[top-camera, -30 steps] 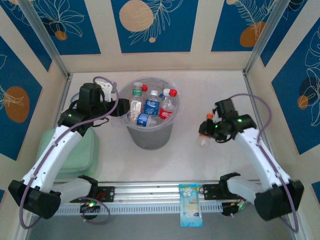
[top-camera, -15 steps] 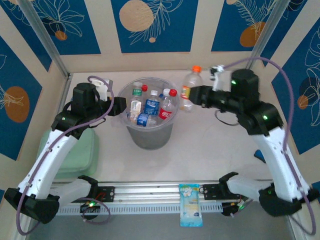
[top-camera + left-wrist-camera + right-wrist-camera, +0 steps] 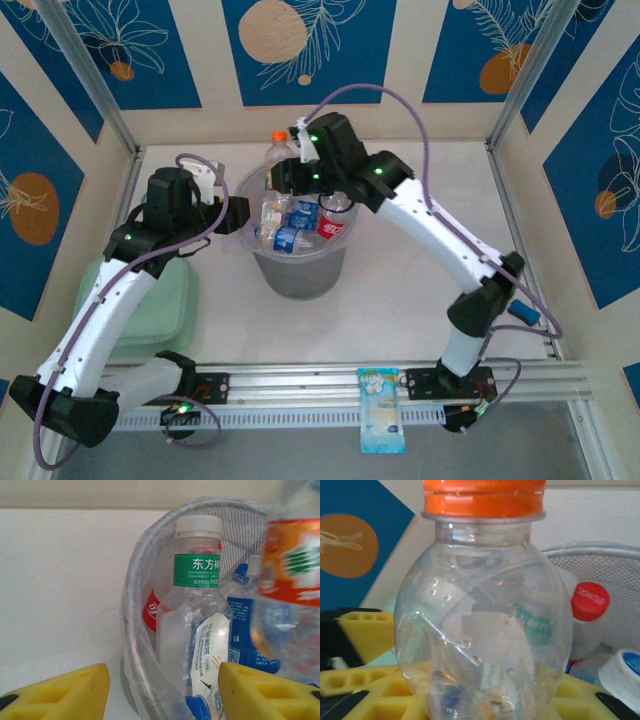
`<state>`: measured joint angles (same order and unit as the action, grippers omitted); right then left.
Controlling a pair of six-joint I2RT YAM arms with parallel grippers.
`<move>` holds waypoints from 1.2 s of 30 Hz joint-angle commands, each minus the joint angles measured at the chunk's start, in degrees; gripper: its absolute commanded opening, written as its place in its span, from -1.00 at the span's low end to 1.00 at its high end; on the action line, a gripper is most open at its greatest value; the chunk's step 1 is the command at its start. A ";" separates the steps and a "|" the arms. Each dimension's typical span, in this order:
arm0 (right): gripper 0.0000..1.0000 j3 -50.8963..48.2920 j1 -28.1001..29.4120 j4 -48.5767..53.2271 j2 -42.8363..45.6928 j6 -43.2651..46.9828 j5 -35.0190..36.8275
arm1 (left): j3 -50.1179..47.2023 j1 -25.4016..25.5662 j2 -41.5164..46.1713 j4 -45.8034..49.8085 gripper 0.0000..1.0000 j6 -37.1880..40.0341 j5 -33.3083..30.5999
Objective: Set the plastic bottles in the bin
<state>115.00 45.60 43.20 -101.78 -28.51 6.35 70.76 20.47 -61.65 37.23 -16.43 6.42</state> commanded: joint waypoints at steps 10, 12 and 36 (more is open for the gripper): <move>-1.00 5.18 1.24 16.05 -6.51 10.35 3.09 | -1.86 -0.74 0.83 -0.58 0.12 -0.17 1.35; -1.00 2.78 1.02 16.39 -5.82 9.84 3.93 | -1.93 -0.78 0.82 -0.42 0.12 0.01 1.15; -0.04 2.29 -2.57 15.08 -5.31 9.82 -20.09 | 3.28 -2.14 2.20 -3.14 0.21 0.30 -2.83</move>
<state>116.99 42.72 52.84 -107.92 -17.93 -11.84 70.06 19.53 -60.51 35.99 -17.45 6.35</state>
